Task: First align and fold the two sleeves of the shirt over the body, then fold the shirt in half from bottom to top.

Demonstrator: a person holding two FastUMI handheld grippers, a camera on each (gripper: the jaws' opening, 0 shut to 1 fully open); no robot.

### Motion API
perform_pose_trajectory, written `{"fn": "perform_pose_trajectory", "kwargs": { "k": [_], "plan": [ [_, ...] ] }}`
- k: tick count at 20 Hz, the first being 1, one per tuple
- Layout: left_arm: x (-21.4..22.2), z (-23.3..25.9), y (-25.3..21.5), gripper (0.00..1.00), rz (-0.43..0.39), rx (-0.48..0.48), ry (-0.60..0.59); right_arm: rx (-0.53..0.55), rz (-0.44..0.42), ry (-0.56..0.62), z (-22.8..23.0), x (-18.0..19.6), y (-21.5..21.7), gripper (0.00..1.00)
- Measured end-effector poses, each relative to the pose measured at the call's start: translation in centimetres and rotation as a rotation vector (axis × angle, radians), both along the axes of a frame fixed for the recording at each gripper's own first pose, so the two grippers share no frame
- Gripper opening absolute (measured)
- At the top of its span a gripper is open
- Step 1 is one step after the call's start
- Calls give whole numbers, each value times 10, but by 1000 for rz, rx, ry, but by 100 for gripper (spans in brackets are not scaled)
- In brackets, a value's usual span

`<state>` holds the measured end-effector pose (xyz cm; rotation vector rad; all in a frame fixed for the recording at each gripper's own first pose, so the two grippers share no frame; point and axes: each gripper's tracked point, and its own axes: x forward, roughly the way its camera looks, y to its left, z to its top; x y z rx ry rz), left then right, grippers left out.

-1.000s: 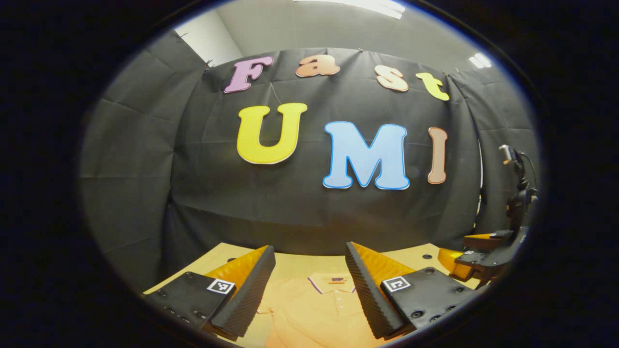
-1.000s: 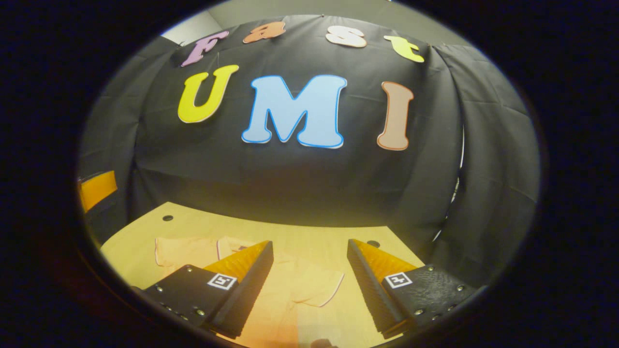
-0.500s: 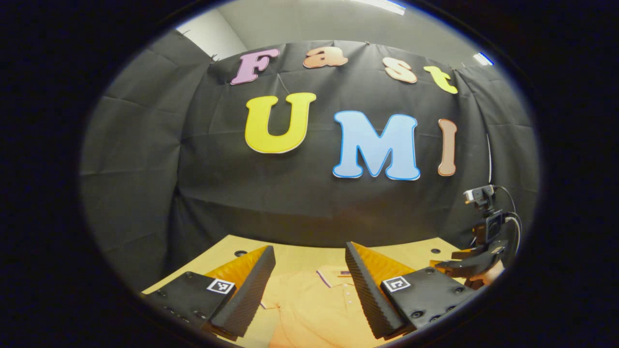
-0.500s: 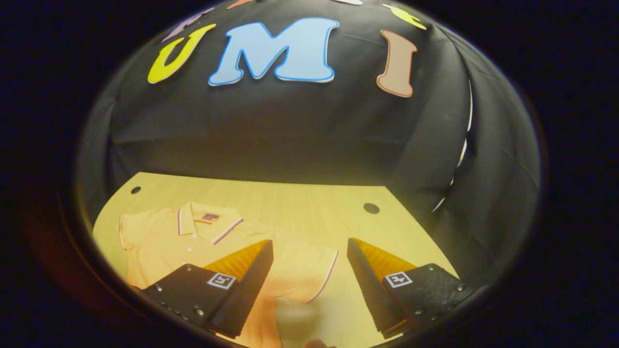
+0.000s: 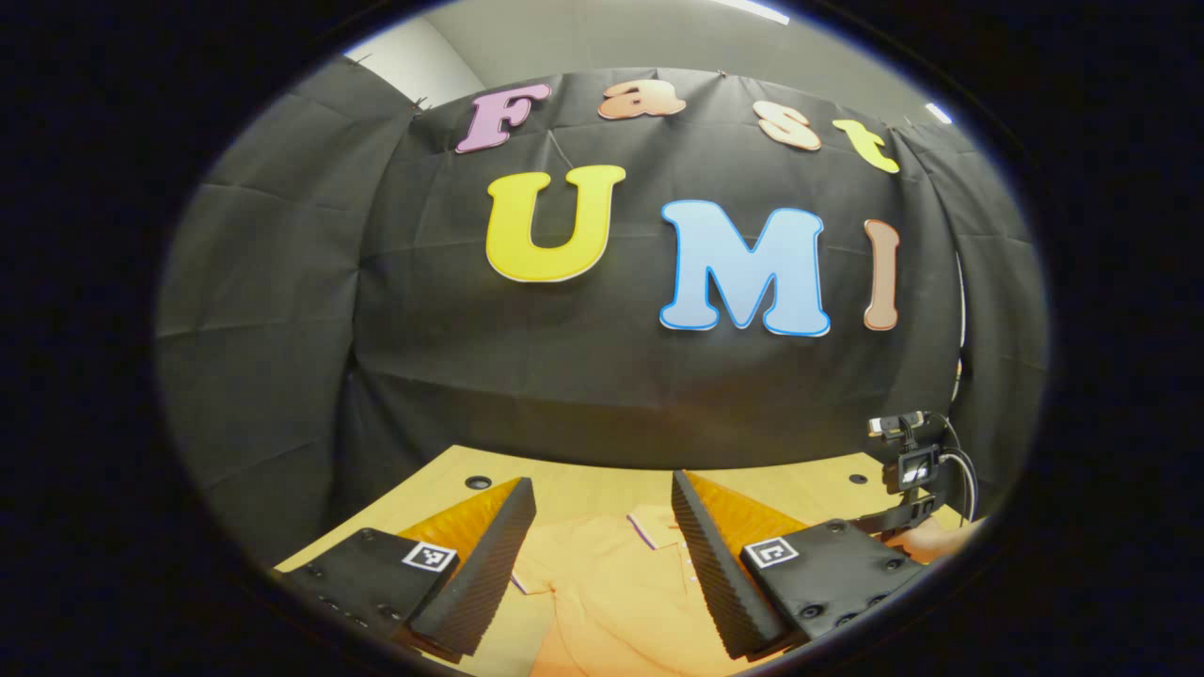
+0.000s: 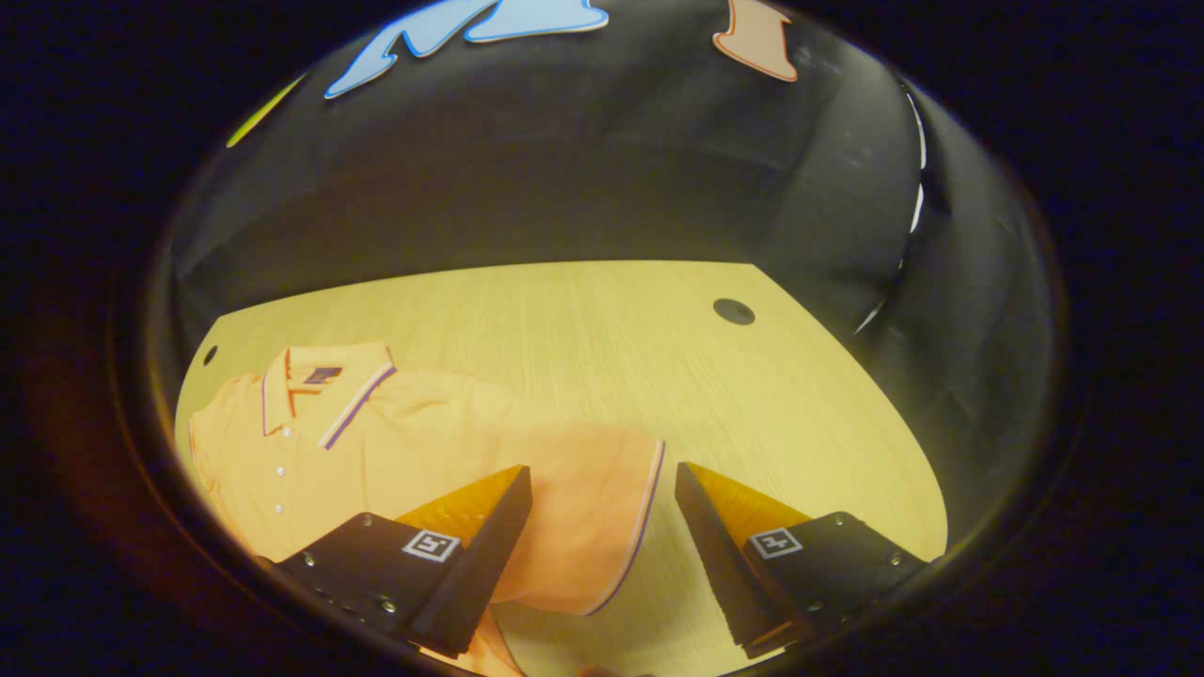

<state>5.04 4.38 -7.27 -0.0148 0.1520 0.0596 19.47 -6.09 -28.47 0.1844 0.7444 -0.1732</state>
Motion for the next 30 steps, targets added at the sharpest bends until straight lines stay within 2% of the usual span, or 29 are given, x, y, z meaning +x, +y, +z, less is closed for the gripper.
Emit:
{"fn": "perform_pose_trajectory", "kwargs": {
  "k": [3,9,10,11,14,17,18,19,21,22,23,27,30],
  "plan": [
    [0,-1,3,96,5,1,3,32,-19,45,-16,2,-4,96],
    [-2,-6,9,95,22,-9,7,119,-41,51,-14,5,-14,95],
    [-3,-6,10,94,25,-11,8,120,-38,60,-17,5,-13,88],
    [-4,-6,11,97,28,-12,6,121,-39,58,-17,5,-9,83],
    [-9,-4,12,94,38,-9,0,134,-25,64,-16,4,-3,52],
    [-15,-2,16,95,48,0,-4,160,-43,61,-13,6,-1,13],
    [-18,-1,17,94,53,1,-6,166,-57,69,-13,7,-1,12],
    [-20,0,19,95,58,2,-7,160,-58,66,-14,7,1,3],
    [-27,3,21,94,67,5,-13,133,-48,50,-6,7,1,3],
    [-29,4,23,94,72,7,-15,117,-41,33,1,8,0,7],
    [-32,5,24,94,77,8,-16,103,-24,11,9,8,2,3],
    [-41,6,26,96,90,-3,-20,29,64,-58,43,11,15,3],
    [-48,6,26,94,96,-10,-25,14,117,-92,62,11,35,3]
  ]
}}
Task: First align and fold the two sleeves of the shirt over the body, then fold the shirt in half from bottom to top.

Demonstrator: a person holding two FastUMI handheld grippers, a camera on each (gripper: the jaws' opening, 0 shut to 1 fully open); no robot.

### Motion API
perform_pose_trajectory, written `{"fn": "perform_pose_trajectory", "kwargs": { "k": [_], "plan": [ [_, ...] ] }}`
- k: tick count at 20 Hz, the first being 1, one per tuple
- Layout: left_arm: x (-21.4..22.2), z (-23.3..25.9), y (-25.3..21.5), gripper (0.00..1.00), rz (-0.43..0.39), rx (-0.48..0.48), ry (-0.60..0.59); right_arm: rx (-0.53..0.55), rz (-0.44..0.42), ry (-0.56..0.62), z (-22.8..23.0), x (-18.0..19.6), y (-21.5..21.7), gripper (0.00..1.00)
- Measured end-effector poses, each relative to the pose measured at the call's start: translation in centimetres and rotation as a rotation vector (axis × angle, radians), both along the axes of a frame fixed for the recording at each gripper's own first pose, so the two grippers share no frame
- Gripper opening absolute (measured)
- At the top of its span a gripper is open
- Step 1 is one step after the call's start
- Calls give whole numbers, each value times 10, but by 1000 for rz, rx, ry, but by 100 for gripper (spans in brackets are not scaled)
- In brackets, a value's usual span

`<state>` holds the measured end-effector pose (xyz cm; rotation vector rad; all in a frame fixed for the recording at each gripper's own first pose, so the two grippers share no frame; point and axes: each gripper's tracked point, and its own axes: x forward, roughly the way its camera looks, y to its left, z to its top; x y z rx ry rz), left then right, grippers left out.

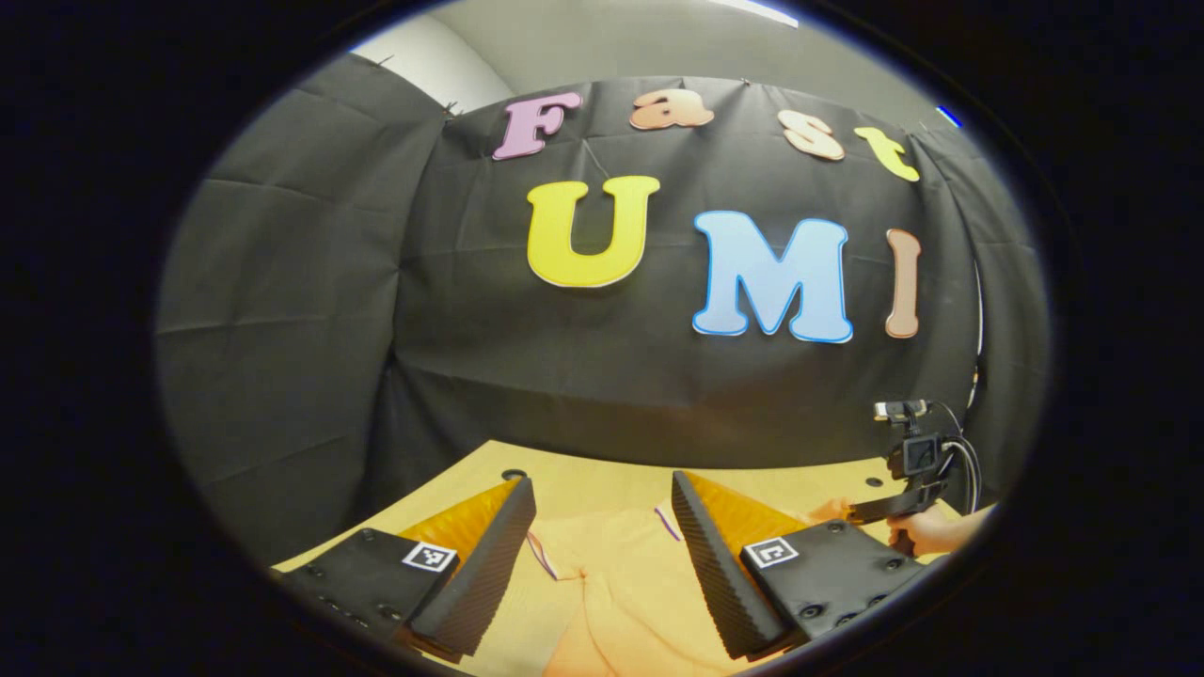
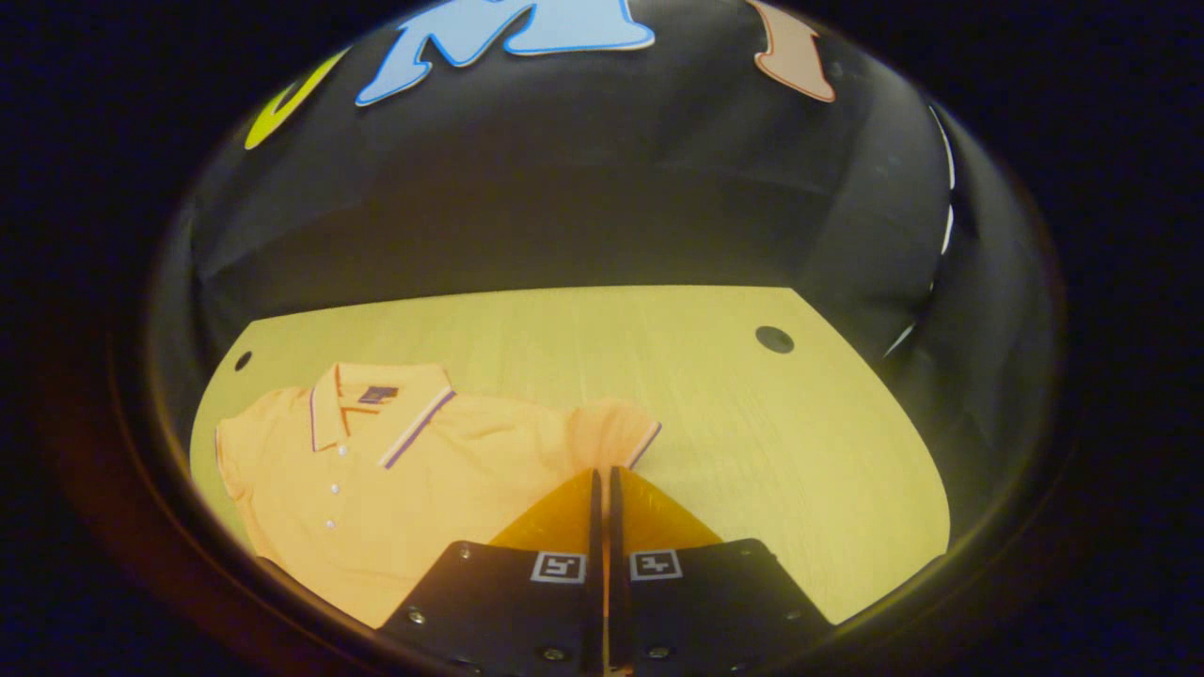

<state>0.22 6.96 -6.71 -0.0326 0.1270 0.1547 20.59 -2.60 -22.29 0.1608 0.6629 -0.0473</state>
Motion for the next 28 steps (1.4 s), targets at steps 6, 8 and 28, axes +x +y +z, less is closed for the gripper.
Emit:
{"fn": "perform_pose_trajectory", "kwargs": {
  "k": [6,8,28],
  "plan": [
    [-12,0,6,94,21,-6,-7,-30,103,-28,16,-4,43,2],
    [-17,-2,10,94,34,-9,-6,-31,127,-25,15,-5,55,3],
    [2,-14,18,94,67,-1,13,45,254,8,16,-25,111,48]
  ]
}}
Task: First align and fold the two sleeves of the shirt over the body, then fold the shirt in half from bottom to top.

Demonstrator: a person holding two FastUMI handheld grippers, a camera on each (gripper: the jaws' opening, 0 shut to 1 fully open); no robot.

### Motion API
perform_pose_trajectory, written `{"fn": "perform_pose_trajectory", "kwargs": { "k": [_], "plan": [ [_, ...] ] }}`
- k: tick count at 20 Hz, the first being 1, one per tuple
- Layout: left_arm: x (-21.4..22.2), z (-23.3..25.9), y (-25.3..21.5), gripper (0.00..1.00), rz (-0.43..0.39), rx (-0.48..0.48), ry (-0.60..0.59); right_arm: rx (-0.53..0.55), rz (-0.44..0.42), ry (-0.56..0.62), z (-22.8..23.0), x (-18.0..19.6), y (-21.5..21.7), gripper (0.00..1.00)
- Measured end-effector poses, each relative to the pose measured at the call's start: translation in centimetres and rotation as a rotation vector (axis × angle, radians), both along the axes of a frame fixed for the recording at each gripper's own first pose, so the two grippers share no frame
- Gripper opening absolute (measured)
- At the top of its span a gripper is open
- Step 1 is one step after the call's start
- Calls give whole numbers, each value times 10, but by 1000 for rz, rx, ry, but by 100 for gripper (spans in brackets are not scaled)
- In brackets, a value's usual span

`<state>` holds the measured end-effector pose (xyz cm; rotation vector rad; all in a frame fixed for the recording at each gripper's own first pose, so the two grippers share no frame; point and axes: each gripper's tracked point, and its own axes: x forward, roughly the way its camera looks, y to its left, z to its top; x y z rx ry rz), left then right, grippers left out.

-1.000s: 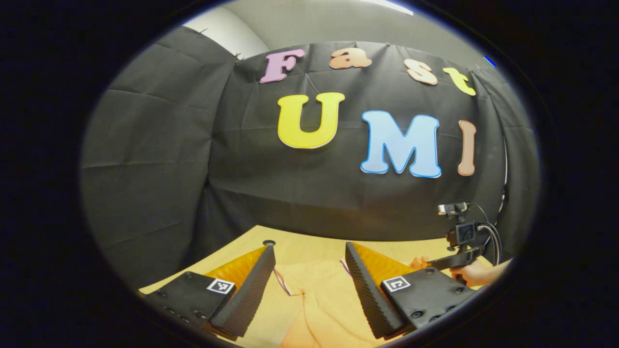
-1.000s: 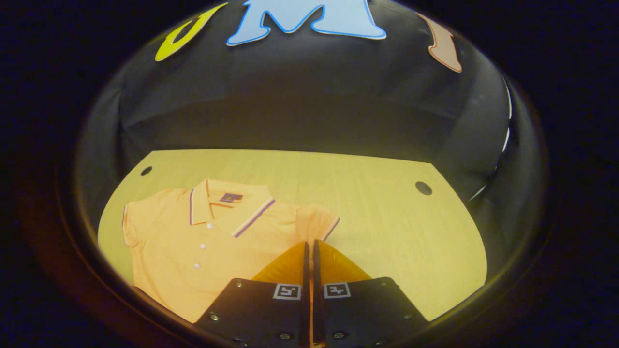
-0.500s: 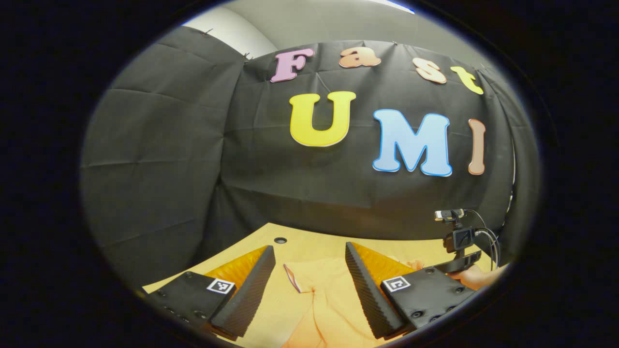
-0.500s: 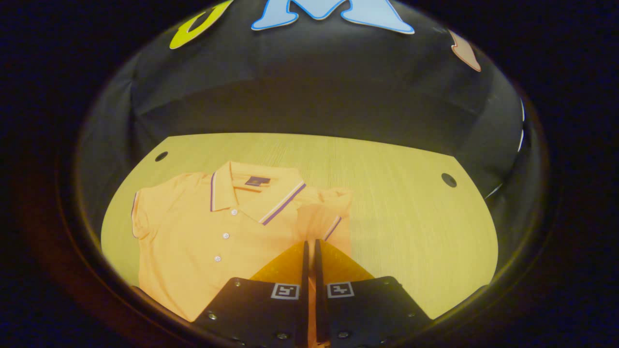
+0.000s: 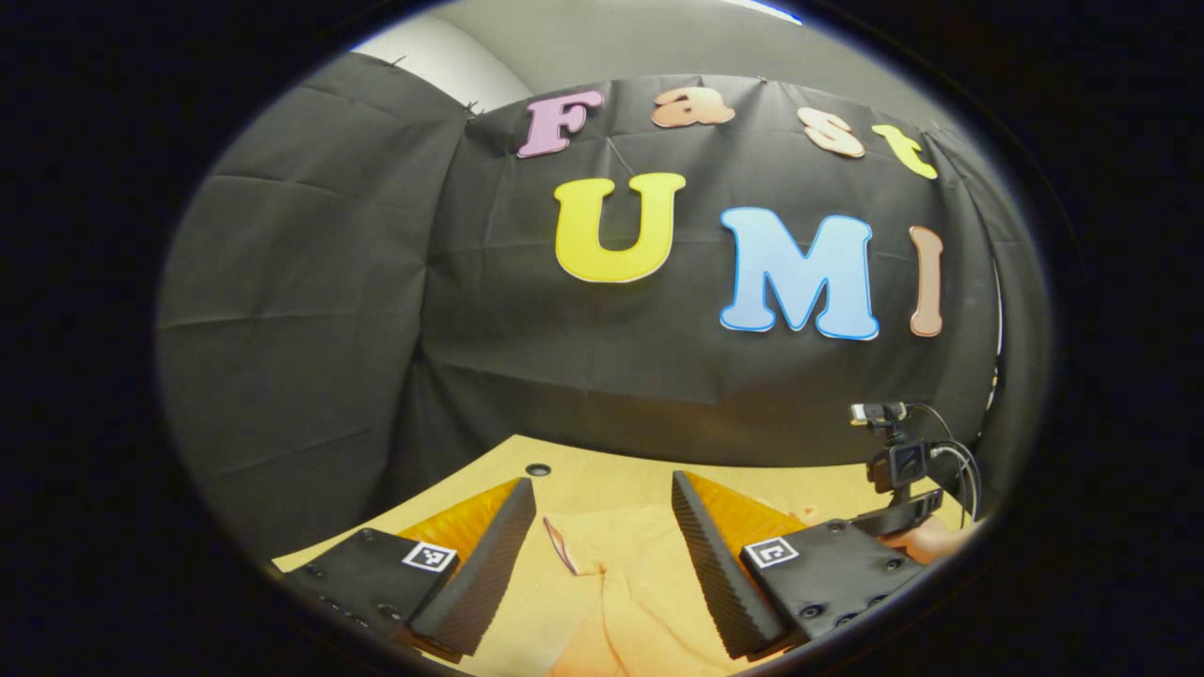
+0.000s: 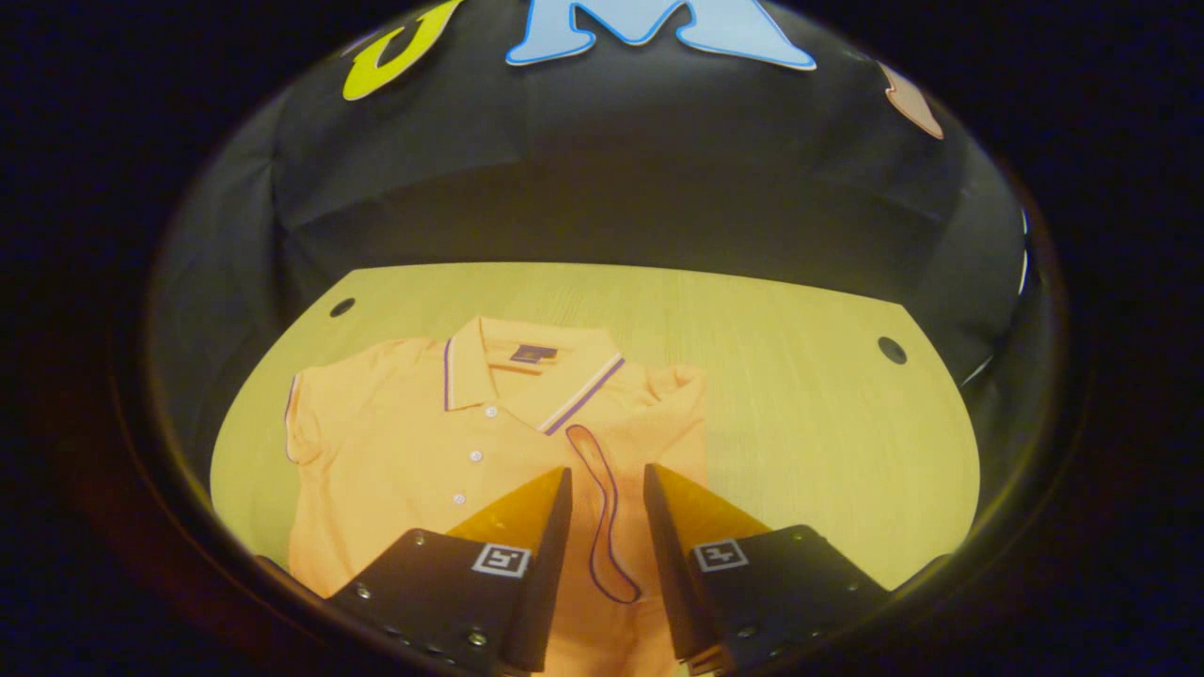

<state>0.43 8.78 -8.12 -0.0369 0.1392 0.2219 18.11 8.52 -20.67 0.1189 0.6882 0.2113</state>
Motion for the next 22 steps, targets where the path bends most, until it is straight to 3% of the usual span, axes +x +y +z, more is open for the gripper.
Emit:
{"fn": "perform_pose_trajectory", "kwargs": {
  "k": [3,6,8,16,22],
  "plan": [
    [16,-10,1,94,-34,-18,14,23,-13,-38,18,-11,-1,61],
    [34,-30,6,94,-65,-46,44,10,-27,-106,45,-28,-5,90],
    [47,-46,13,94,-74,-71,70,4,-46,-159,63,-43,-6,98],
    [111,-140,79,94,-34,-133,224,16,-135,-288,125,-125,-3,98],
    [161,-218,111,95,-14,-146,353,-23,-222,-306,139,-177,-6,98]
  ]
}}
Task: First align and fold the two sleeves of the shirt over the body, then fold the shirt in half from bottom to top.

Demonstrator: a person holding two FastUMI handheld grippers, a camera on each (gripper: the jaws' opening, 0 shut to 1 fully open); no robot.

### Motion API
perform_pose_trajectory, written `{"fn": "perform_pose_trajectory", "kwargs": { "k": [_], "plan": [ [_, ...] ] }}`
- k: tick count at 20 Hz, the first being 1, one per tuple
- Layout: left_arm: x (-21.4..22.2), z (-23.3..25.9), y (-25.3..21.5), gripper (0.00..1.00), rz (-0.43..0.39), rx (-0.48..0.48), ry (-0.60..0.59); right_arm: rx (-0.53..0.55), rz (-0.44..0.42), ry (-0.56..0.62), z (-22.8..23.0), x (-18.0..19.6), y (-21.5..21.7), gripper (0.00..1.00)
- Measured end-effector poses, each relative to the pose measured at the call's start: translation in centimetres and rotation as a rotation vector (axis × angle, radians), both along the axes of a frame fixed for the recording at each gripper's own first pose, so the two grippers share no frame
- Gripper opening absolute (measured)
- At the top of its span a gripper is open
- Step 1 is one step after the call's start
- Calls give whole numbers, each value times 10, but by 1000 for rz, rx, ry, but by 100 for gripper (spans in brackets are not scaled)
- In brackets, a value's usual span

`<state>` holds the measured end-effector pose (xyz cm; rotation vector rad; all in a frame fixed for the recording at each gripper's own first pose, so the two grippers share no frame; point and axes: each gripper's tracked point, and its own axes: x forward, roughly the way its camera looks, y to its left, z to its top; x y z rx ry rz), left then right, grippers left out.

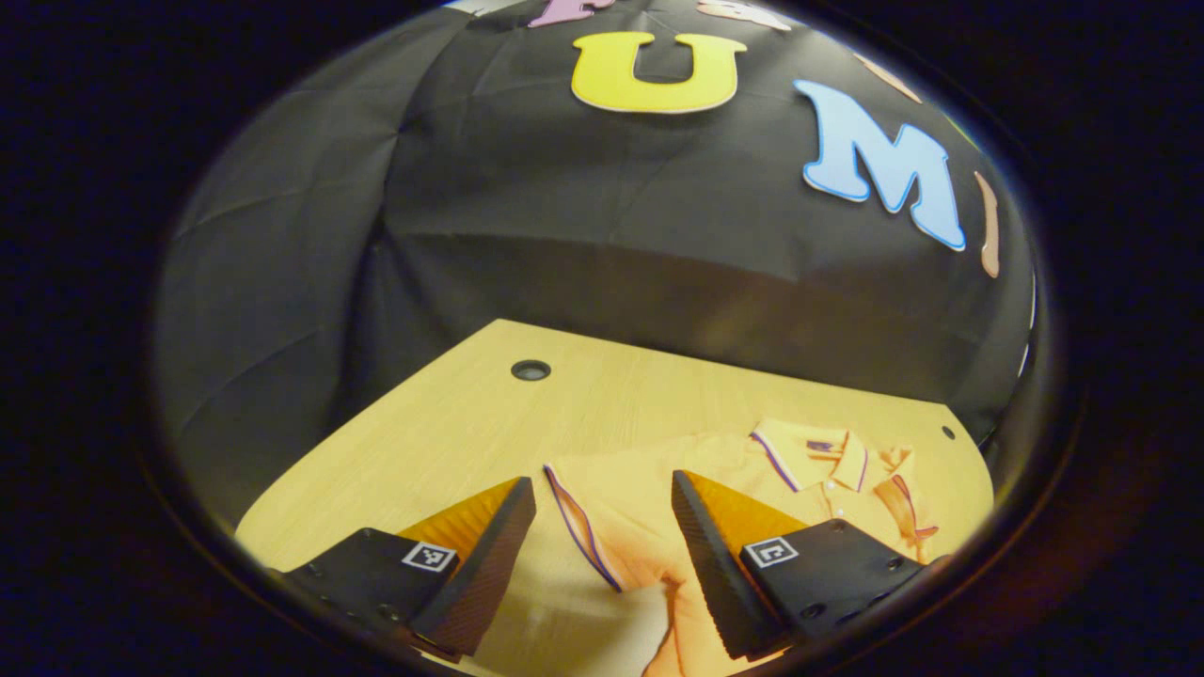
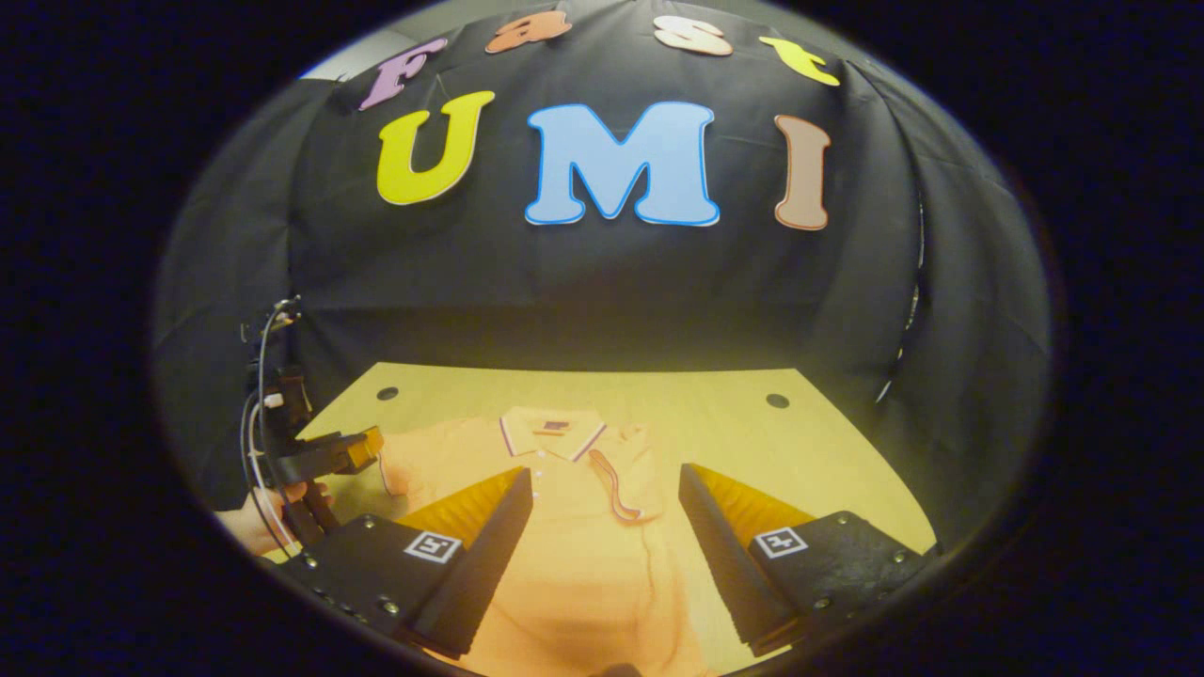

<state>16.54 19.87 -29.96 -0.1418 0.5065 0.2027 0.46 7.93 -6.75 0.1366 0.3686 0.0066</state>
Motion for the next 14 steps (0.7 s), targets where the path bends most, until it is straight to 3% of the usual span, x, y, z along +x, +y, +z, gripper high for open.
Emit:
{"fn": "perform_pose_trajectory", "kwargs": {
  "k": [7,14],
  "plan": [
    [33,-60,15,94,24,4,91,3,-29,-1,8,-25,3,94],
    [44,-77,7,94,-6,31,131,36,-44,6,9,-32,-2,98]
  ]
}}
